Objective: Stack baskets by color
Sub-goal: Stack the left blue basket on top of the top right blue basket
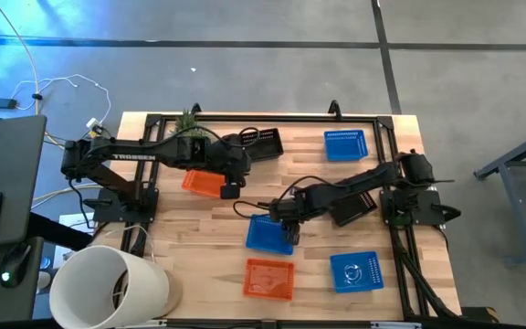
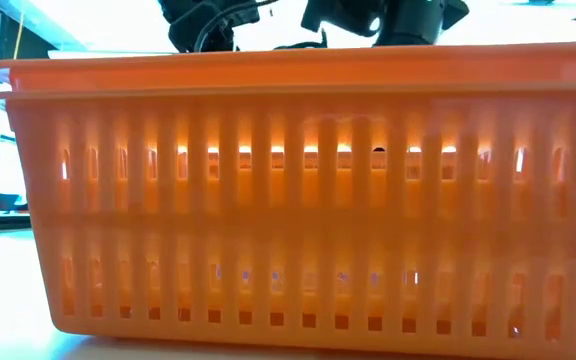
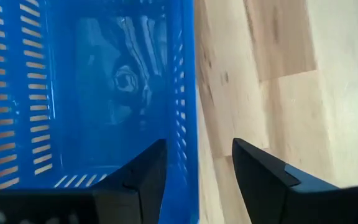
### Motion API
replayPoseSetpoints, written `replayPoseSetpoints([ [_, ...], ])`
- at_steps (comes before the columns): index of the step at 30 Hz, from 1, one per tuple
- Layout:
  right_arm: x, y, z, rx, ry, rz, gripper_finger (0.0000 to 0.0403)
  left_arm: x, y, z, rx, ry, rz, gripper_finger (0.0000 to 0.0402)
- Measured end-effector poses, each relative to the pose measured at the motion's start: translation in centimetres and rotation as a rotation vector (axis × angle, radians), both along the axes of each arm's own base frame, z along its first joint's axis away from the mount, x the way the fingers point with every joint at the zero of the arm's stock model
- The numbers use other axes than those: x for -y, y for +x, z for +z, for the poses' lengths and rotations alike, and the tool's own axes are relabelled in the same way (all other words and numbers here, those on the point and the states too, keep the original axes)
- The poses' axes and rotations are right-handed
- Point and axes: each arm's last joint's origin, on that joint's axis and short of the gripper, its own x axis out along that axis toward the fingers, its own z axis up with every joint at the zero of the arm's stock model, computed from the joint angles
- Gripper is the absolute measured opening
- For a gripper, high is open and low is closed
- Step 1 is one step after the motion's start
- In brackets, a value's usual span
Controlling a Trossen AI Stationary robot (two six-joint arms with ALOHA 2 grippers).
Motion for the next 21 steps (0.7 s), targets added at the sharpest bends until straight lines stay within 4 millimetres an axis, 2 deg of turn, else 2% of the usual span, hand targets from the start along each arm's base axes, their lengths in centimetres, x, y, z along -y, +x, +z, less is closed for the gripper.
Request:
replayPoseSetpoints([
  [3,0.3,0.2,-0.6,-0.015,0.009,-0.005,0.0165,-0.1,0.0,0.0,-0.001,0.002,0.002,0.0085],
  [6,0.6,0.3,-0.8,-0.028,0.029,-0.008,0.0142,-0.2,0.0,0.0,-0.001,0.0,0.005,0.0085],
  [14,1.2,0.2,-0.9,-0.049,0.056,-0.005,0.0014,-0.2,0.0,0.0,-0.002,0.001,0.007,0.0085],
  [21,1.6,-0.6,-0.4,-0.105,0.019,0.024,0.0004,-0.2,0.0,0.0,-0.002,0.0,0.007,0.0085],
])
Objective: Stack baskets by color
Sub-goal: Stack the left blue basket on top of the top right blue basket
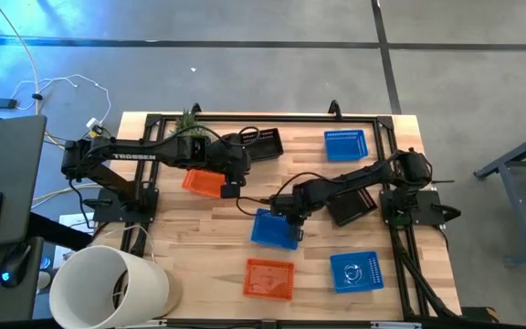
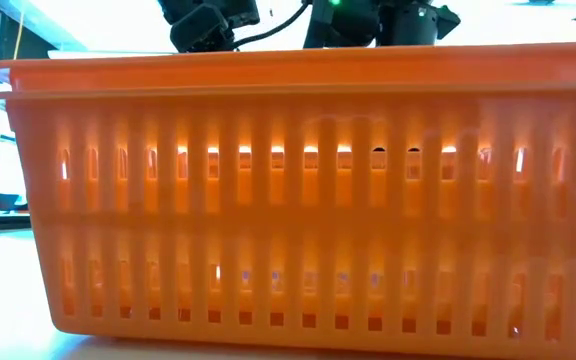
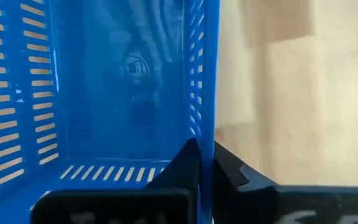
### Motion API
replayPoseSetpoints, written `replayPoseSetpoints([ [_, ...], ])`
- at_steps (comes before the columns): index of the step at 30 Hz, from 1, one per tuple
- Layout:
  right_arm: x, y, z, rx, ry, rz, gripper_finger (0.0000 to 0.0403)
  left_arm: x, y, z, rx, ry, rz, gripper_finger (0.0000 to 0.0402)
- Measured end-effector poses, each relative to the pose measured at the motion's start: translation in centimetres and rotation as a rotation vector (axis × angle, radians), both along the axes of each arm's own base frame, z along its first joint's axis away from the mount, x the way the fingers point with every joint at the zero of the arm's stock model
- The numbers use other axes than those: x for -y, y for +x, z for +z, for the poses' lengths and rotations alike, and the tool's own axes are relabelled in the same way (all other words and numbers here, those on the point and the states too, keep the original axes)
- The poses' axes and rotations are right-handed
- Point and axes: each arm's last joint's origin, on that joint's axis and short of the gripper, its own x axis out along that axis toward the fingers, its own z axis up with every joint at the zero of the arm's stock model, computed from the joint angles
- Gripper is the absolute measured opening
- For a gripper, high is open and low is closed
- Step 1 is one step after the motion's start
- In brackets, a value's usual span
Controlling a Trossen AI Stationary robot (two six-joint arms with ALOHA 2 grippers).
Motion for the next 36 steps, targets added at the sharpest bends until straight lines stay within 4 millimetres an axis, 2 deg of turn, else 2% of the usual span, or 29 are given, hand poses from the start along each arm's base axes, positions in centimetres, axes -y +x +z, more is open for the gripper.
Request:
replayPoseSetpoints([
  [9,1.3,-2.1,3.4,-0.008,-0.136,-0.028,0.0001,0.0,0.0,0.0,0.0,0.001,0.0,0.0085],
  [18,3.7,-4.6,6.4,-0.043,-0.273,-0.077,0.0,-0.1,0.0,0.0,-0.005,0.024,0.02,0.0085],
  [27,7.4,-6.7,9.4,-0.025,-0.361,-0.081,0.0,-0.1,0.0,0.0,-0.009,0.041,0.034,0.0085],
  [36,12.3,-9.6,11.8,-0.034,-0.441,-0.111,0.0,-0.1,0.0,0.0,-0.009,0.038,0.032,0.0085],
])
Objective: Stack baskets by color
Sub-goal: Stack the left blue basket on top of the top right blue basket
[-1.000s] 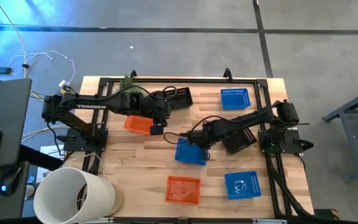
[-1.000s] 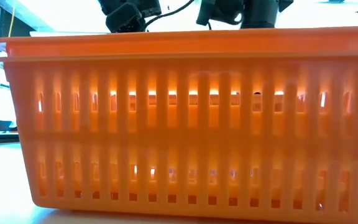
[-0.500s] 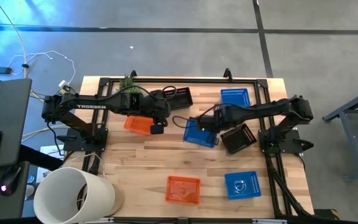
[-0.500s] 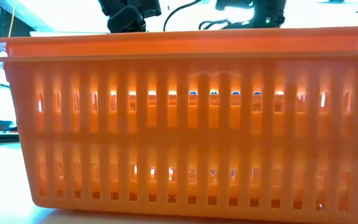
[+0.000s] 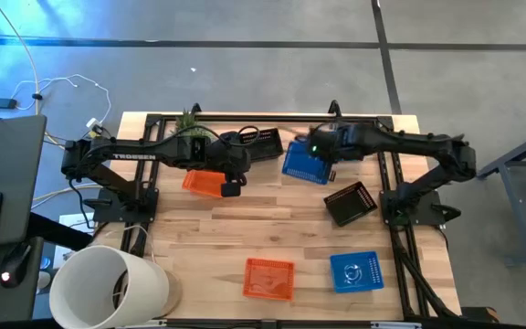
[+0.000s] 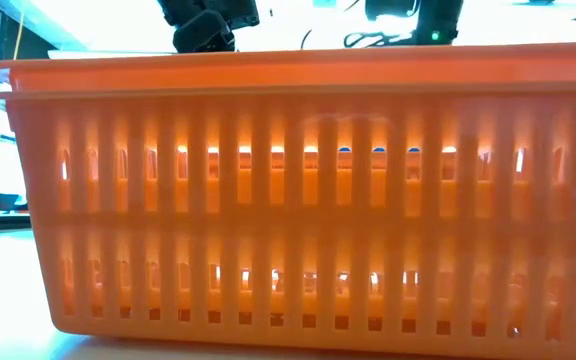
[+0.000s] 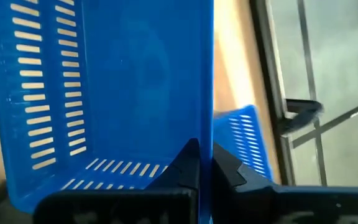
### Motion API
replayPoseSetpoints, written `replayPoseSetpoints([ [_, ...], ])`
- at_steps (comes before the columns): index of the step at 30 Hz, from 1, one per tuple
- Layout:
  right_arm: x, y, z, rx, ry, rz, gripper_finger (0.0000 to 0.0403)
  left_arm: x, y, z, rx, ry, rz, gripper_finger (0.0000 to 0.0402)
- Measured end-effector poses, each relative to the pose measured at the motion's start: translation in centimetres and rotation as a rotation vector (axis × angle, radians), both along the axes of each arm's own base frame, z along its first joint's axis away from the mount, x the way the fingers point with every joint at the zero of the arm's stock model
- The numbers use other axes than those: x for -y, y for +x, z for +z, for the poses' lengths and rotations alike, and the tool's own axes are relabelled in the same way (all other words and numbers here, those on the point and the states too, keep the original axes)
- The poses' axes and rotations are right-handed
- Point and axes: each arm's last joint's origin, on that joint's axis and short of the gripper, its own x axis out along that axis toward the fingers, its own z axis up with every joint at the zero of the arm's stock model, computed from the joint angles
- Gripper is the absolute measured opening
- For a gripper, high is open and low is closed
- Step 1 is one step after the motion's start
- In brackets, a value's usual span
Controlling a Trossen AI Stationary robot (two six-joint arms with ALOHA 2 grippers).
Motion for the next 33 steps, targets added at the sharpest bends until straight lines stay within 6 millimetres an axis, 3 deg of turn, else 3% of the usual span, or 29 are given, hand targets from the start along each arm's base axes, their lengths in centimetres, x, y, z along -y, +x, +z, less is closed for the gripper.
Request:
replayPoseSetpoints([
  [12,6.4,-2.4,0.8,-0.047,-0.091,0.007,0.0,0.0,0.0,0.0,0.0,0.0,0.0,0.0085],
  [20,9.9,-5.0,0.7,-0.108,-0.036,0.06,0.0,0.0,0.0,0.0,0.0,0.0,0.0,0.0085],
  [33,12.7,-7.8,0.7,-0.222,-0.051,0.117,0.0,0.0,0.0,0.0,0.001,0.0,0.0,0.0085],
])
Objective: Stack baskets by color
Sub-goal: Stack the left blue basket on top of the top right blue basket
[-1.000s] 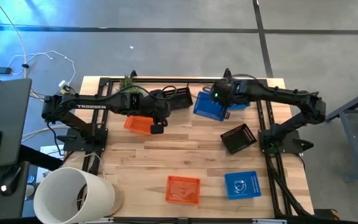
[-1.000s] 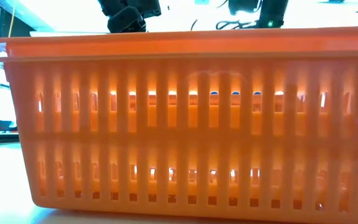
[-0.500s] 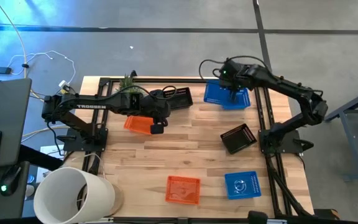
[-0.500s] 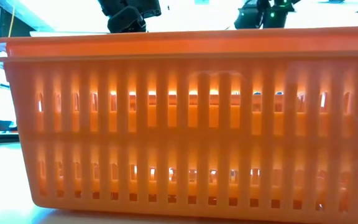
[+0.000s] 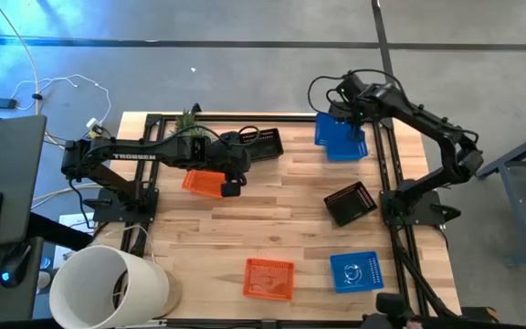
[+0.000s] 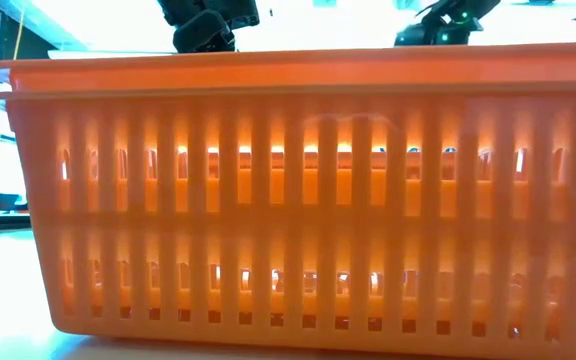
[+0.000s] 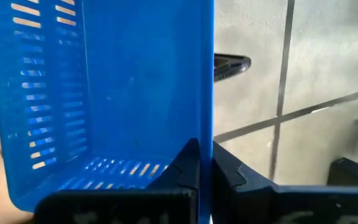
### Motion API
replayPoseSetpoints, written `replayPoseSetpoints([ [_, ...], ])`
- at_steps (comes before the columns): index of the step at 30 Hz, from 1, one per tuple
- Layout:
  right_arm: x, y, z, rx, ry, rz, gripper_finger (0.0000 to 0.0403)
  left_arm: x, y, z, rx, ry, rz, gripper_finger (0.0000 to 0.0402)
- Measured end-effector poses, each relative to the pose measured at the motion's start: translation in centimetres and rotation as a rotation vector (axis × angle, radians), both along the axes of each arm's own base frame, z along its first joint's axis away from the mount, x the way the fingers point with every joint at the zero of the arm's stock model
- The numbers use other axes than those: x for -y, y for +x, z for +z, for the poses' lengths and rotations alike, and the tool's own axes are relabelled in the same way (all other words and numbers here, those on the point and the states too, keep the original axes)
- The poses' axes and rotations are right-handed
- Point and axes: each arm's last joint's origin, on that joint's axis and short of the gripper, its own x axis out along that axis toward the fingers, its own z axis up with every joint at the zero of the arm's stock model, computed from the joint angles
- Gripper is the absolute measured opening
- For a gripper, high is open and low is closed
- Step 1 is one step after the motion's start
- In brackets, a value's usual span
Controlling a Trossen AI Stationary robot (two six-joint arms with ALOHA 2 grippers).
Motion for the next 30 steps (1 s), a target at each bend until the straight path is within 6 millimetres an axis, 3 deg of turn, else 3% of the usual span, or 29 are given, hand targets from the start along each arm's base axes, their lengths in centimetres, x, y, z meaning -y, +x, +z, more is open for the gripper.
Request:
replayPoseSetpoints([
  [10,0.5,-1.4,-0.2,-0.11,0.038,0.073,0.0,0.0,0.0,0.0,0.001,0.0,0.0,0.0085],
  [24,0.9,-2.3,-0.4,-0.057,0.126,0.078,0.0,0.0,0.1,0.1,0.016,0.01,-0.008,0.0085],
  [30,0.7,-2.4,-1.8,-0.07,0.149,0.07,0.0,0.0,0.2,0.1,0.02,0.009,-0.007,0.0085],
])
